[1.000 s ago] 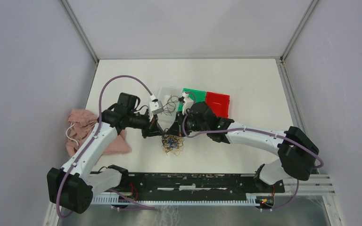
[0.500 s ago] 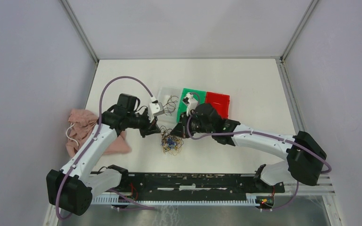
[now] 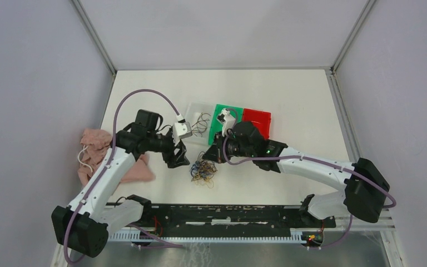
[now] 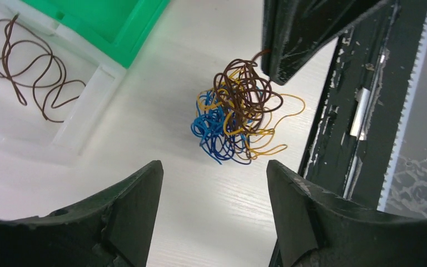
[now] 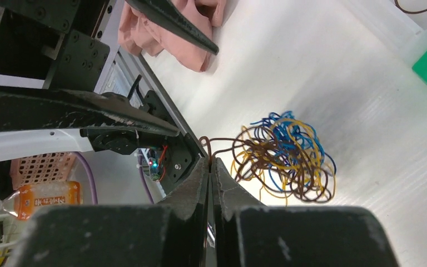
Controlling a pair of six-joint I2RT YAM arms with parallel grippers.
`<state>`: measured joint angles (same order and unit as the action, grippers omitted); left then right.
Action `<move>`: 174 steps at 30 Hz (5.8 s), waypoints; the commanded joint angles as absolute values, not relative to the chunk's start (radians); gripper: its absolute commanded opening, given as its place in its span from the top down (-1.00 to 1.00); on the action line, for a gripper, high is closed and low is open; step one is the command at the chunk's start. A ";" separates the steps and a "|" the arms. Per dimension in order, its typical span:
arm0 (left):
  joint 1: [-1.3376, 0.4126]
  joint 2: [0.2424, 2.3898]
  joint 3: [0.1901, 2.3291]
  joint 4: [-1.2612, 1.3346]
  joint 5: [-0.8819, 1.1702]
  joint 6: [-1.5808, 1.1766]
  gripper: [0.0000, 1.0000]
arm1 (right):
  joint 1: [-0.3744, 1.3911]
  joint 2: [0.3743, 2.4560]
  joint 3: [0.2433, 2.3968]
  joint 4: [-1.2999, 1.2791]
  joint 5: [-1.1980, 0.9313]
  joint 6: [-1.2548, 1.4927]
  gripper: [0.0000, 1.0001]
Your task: Untangle the cables
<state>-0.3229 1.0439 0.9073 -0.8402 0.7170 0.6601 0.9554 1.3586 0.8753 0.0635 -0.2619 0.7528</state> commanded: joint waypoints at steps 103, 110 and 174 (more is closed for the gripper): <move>-0.334 0.817 1.090 -0.375 1.085 0.196 0.94 | 0.969 1.483 1.016 0.225 -0.131 0.846 -0.47; -0.334 0.819 1.168 -0.278 1.081 0.096 0.94 | 0.970 1.530 0.926 0.249 -0.101 0.857 -0.35; -0.334 0.925 1.505 0.255 0.671 0.270 0.94 | 1.097 1.642 0.974 0.342 -0.034 0.579 -0.22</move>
<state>-0.3317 0.9283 1.4513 0.0757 0.7544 0.2035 1.0924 1.6390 0.9894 0.2844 -0.0639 0.5510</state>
